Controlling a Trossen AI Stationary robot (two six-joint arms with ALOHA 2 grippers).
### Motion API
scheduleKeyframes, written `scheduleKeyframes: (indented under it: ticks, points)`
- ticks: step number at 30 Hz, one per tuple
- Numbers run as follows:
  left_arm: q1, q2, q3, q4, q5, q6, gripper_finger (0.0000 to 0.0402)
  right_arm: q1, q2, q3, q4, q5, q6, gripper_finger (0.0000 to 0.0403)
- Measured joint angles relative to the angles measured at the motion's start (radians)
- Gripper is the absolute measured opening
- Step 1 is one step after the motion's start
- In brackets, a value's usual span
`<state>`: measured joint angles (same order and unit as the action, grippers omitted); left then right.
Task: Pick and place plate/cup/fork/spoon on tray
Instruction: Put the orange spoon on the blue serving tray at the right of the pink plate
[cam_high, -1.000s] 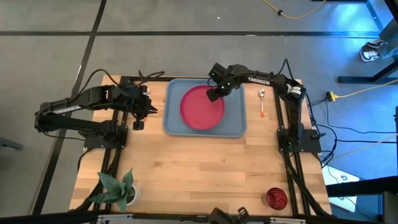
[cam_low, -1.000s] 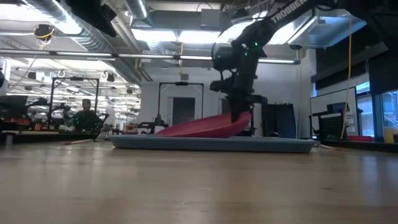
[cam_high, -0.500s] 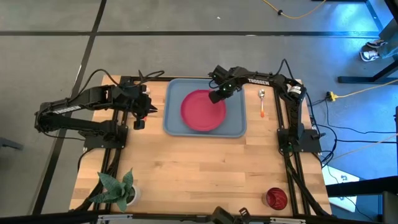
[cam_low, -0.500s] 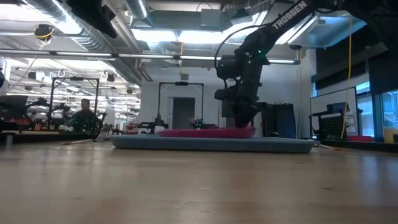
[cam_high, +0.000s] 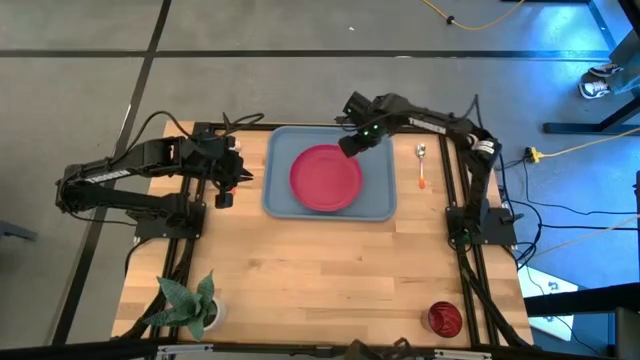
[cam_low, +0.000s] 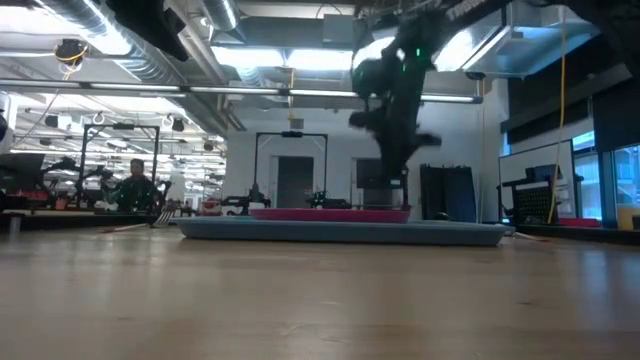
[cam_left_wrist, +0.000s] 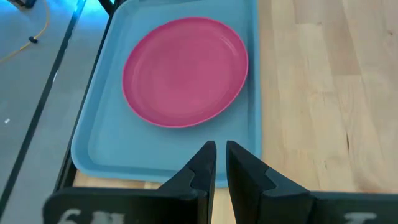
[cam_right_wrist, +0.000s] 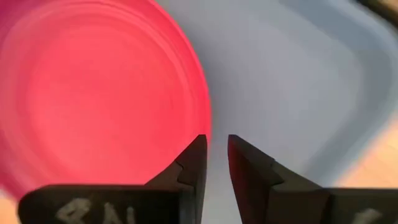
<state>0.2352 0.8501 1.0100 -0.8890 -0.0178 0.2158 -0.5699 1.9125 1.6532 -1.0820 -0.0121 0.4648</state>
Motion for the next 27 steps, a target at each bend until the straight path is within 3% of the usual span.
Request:
scheduleKeyframes:
  ticks: [8, 15, 20, 27]
  points:
    - [0.000, 0.000, 0.000, 0.000, 0.000, -0.048, 0.0030, 0.109, -0.172, 0.149, -0.297, 0.123, 0.059, 0.0070]
    - [0.000, 0.000, 0.000, 0.000, 0.000, -0.102, 0.0030, 0.178, -0.325, 0.089, -0.497, 0.220, 0.369, 0.0071]
    - [0.000, 0.000, 0.000, 0.000, 0.002, -0.103, 0.0030, 0.191, -0.401, 0.001, -0.484, 0.138, 0.426, 0.0071]
    - [0.000, 0.000, 0.000, 0.000, 0.003, -0.105, 0.0030, 0.176, -0.406, -0.107, -0.488, 0.123, 0.535, 0.0071]
